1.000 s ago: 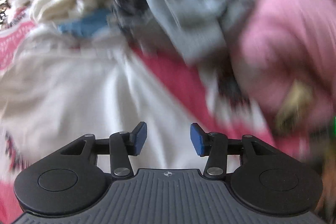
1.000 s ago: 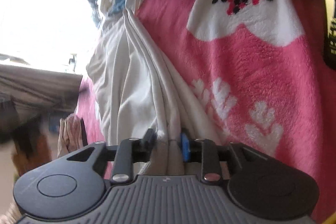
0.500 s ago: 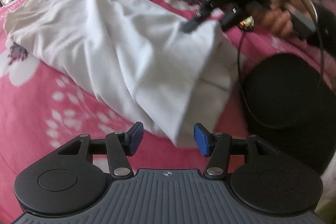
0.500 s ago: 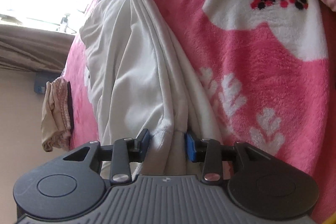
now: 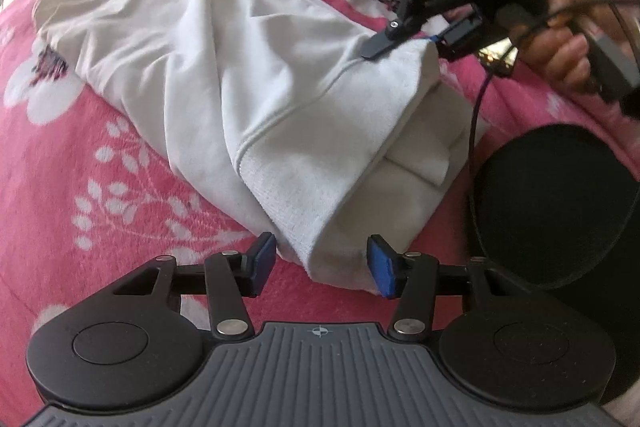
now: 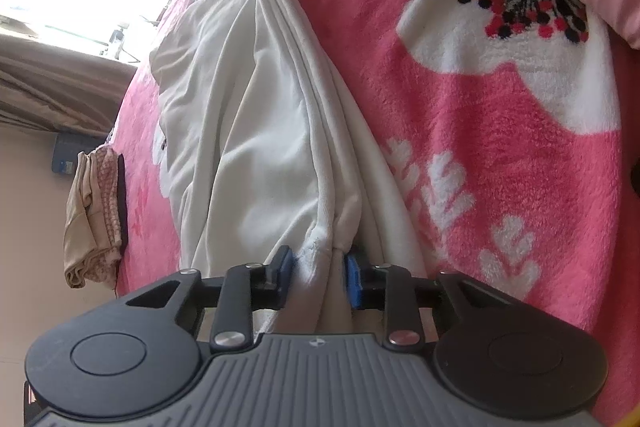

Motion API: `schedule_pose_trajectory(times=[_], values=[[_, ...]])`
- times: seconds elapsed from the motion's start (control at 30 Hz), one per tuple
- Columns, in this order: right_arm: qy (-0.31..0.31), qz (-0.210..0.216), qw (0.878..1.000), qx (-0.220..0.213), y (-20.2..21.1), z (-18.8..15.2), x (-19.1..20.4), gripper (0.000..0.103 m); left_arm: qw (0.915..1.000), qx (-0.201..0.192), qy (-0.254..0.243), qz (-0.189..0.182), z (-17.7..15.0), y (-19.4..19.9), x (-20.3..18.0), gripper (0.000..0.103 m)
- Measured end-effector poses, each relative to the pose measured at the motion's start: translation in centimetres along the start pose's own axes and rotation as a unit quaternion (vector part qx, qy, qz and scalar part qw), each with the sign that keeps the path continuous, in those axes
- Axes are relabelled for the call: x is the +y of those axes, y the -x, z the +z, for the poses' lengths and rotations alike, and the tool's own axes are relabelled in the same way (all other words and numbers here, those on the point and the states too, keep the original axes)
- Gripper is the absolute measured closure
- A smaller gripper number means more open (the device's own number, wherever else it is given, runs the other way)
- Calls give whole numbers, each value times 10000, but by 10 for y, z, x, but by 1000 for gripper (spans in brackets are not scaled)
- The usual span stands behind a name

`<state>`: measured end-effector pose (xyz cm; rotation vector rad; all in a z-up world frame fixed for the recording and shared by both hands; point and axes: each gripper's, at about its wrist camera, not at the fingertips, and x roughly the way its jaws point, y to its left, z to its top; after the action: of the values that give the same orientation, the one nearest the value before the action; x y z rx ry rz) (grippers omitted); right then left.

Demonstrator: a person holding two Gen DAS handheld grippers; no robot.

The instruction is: Fold clothes

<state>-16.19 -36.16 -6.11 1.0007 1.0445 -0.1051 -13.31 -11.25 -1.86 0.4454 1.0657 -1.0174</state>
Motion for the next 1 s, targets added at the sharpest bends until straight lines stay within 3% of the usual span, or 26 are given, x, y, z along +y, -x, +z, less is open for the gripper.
schedule_pose_trajectory(times=[0.03,0.1,0.17,0.27,0.33,0.4,0.5,0.6,0.67,0.9,1.0], values=[[23,-44,10000,-30,0,0,1,79,10000,55,42,71,-1,-1,-1,55],[86,-169,9997,-137,2,-1,6,84,9993,189,65,323,-5,-5,-3,77],[272,-242,9991,-211,7,-2,14,86,9983,285,49,497,-4,-7,-3,91],[605,-273,9976,-200,18,-6,28,87,9976,229,-225,613,-7,4,-7,99],[719,-283,9969,-137,26,-6,33,87,9945,139,-726,742,-11,15,-17,100],[861,-379,9955,-81,32,-7,37,87,9861,21,-1374,936,-15,25,-32,101],[943,-594,9937,84,33,-8,36,87,9639,-140,-2372,1199,-24,31,-55,101],[951,-714,9926,252,34,-7,32,87,9440,-41,-3081,1178,-34,24,-71,101],[1066,-717,9914,263,40,-8,33,87,9343,49,-3388,1110,-38,21,-77,102],[1293,-1022,9848,547,29,-6,23,88,9118,429,-3984,895,-52,3,-83,102],[1360,-1049,9831,625,28,-7,23,88,9079,503,-4076,842,-55,-6,-81,102]])
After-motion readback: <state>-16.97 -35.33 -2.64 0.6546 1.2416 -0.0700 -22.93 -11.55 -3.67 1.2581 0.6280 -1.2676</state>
